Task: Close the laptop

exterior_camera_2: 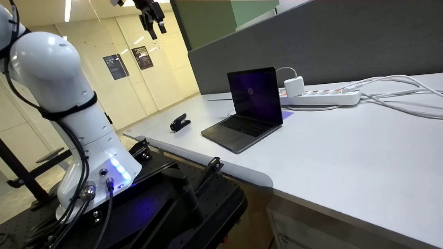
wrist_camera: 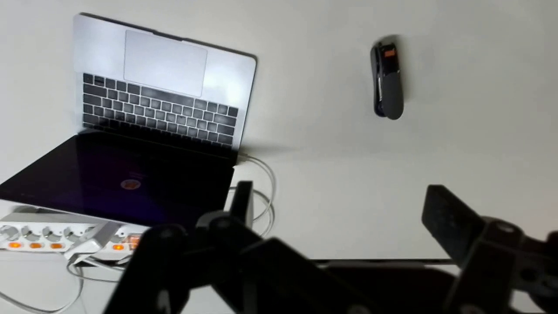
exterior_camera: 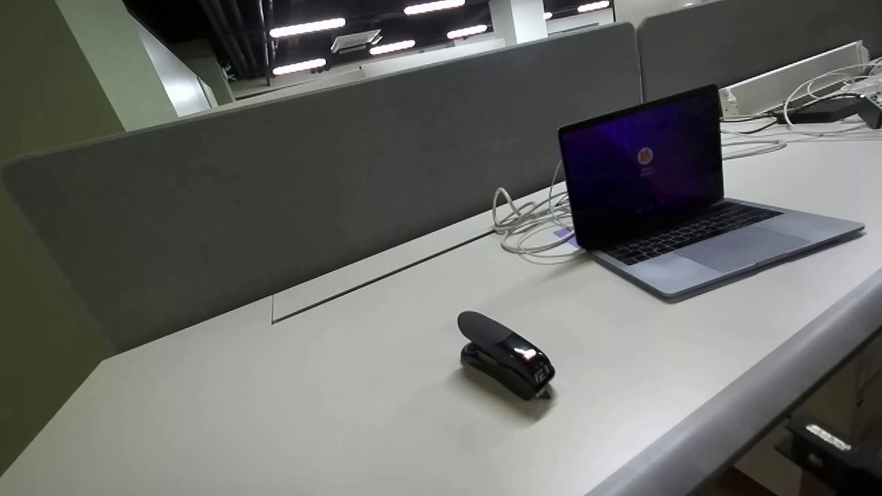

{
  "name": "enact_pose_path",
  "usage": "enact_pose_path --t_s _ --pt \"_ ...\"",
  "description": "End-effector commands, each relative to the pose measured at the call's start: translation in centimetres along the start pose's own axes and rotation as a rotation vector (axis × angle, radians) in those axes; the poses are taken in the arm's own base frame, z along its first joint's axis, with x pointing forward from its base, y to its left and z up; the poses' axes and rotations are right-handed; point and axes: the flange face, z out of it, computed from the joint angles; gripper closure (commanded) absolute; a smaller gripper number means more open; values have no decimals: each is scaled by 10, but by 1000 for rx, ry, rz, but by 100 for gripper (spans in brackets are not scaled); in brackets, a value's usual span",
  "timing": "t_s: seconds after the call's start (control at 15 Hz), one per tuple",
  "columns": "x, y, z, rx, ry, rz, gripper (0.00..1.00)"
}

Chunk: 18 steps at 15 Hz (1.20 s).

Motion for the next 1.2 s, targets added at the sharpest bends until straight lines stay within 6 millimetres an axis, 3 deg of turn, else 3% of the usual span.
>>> enact_pose_path --t_s 0.0,0.53,0.8,0.87,1.13 --pt "20 30 13 -28 67 116 0" --pt "74 88 73 -29 216 240 0" --pt "90 116 103 -17 229 286 0" --pt "85 107 98 -16 220 233 0" --pt "90 119 110 -14 212 257 0"
